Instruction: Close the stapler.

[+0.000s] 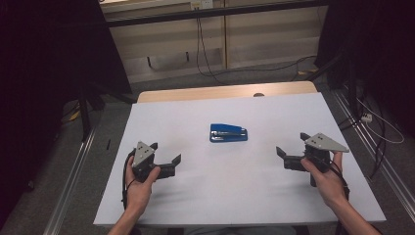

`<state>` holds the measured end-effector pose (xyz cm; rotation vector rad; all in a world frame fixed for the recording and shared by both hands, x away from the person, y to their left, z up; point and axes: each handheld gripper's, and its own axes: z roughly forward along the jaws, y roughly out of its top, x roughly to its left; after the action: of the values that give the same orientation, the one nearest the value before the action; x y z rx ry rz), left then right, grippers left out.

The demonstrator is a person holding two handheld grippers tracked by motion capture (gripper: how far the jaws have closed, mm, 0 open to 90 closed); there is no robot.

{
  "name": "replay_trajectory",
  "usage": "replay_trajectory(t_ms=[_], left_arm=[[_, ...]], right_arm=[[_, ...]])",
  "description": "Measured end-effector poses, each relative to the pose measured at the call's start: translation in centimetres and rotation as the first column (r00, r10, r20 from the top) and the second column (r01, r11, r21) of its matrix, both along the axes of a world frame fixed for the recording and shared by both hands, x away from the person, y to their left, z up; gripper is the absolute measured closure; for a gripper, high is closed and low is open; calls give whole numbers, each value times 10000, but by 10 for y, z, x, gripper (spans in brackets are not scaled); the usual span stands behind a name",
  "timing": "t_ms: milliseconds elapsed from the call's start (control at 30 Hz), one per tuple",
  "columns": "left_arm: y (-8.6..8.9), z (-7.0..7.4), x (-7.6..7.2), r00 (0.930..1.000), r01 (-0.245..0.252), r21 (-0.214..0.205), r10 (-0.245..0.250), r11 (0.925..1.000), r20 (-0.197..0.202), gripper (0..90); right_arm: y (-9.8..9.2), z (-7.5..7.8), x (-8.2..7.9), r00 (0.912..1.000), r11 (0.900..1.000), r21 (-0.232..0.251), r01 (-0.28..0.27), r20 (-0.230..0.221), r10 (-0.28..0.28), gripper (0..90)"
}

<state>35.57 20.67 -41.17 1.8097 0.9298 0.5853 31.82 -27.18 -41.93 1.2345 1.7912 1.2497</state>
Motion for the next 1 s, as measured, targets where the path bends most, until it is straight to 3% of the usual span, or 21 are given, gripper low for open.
replay_trajectory(t_ms=[333,533,767,933,1000], left_arm=[[22,3,-14,9987,-499,84,500,9987,-109,37],[36,2,-22,9963,-856,-237,855,9960,-60,36],[38,-1,-30,9959,-908,-90,908,9958,22,35],[36,-2,-39,9975,-657,73,655,9978,248,37],[36,-3,-42,9981,-577,-100,579,9983,202,37]], right_arm=[[-12,0,-10,9992,9988,293,393,34,-394,30],[-18,-2,-18,9980,9977,272,624,5,-625,30],[-27,-9,-34,9955,9951,261,950,-34,-950,27],[-28,-9,-40,9939,9935,309,1097,65,-1099,25],[-27,-9,-42,9940,9935,348,1083,118,-1087,23]])
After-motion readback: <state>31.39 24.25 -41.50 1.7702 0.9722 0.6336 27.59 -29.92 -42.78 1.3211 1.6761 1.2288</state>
